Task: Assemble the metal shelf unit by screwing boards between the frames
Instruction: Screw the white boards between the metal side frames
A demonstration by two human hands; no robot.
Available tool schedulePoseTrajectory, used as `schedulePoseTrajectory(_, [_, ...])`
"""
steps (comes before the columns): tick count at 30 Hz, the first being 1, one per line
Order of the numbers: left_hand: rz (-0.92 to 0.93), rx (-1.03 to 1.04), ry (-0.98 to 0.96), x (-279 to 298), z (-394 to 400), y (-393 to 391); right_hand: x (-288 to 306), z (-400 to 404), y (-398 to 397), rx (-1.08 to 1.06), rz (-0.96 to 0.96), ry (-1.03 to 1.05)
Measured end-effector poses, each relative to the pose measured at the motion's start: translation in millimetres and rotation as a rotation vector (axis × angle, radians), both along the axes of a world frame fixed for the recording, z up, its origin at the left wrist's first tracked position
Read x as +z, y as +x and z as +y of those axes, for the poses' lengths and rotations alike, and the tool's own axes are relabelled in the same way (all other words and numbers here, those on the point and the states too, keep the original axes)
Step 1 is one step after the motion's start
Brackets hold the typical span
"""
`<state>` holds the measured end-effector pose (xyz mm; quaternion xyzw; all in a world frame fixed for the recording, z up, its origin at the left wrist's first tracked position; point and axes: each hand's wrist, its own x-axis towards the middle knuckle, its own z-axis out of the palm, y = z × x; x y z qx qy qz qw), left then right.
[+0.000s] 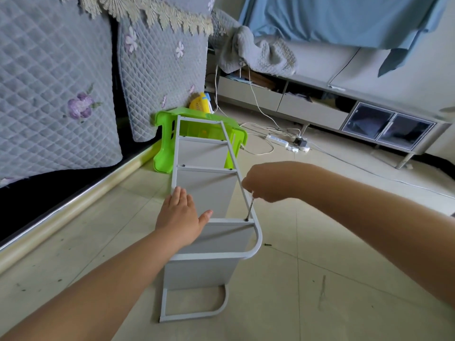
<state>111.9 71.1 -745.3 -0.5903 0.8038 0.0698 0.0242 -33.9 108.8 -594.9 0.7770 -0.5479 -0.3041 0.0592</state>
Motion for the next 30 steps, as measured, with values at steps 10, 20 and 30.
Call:
schedulePoseTrajectory(10, [-0.013, 0.001, -0.03, -4, -2, -2, -6, -3, 1, -0.16, 0.039, 0.006])
schedulePoseTrajectory(20, [0.003, 0.004, -0.017, -2, -2, -2, 3, -7, 16, -0.232, 0.06, 0.067])
schedulePoseTrajectory(30, [0.007, -0.002, -0.032, -6, -2, -1, -8, -2, 4, 0.311, 0.064, -0.065])
